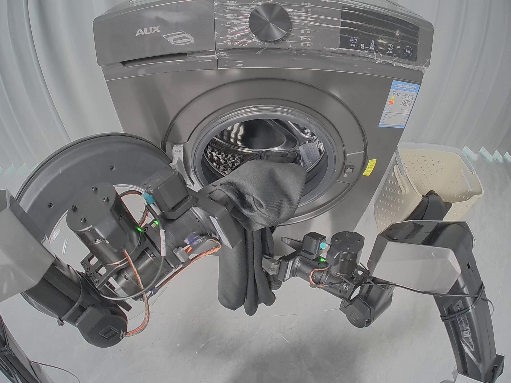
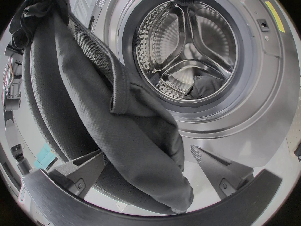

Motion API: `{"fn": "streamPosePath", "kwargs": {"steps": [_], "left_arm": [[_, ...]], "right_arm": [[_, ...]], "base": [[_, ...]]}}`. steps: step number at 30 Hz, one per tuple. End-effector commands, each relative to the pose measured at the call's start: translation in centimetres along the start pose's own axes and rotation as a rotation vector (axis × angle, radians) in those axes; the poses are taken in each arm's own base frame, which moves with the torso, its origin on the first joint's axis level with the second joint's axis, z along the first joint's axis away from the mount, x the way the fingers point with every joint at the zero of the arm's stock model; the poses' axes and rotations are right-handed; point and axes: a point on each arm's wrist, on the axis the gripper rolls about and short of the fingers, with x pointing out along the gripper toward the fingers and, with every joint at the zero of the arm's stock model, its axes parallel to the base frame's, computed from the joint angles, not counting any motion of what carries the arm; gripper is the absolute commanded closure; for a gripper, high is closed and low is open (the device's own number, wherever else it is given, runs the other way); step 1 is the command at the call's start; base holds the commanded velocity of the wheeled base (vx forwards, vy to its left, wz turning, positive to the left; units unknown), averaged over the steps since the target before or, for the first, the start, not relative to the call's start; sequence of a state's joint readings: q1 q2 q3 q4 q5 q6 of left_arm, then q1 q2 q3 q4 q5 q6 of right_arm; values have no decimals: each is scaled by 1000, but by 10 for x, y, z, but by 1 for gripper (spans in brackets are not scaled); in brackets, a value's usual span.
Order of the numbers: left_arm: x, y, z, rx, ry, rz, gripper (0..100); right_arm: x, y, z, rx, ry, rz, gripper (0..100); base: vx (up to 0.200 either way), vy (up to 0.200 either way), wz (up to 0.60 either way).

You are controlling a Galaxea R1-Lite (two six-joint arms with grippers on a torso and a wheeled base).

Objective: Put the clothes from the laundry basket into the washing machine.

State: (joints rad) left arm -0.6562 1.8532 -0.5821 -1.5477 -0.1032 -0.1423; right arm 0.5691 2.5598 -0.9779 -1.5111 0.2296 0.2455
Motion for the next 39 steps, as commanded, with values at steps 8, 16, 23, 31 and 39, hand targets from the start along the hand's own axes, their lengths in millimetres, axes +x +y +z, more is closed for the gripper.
{"fn": "streamPosePath", "kwargs": {"steps": [8, 16, 23, 31, 39], "left_arm": [[-1, 1, -2, -1, 9, 3, 100], [-1, 4, -4, 0, 14, 14, 100], [-3, 16, -3, 7, 12, 56, 100], [-11, 27, 22, -44, -62, 90, 100], [-33, 38, 35, -47, -78, 150, 100]], "right_arm": [[10, 5, -6, -8, -26, 24, 100], [2, -2, 10, -8, -56, 7, 100], [-43, 7, 55, -13, -66, -27, 100], [-104, 15, 106, -59, -129, -89, 100], [-152, 40, 143, -97, -219, -84, 100]], "base": [[0, 0, 0], [0, 0, 0], [0, 0, 0], [0, 0, 0], [0, 0, 0]]}}
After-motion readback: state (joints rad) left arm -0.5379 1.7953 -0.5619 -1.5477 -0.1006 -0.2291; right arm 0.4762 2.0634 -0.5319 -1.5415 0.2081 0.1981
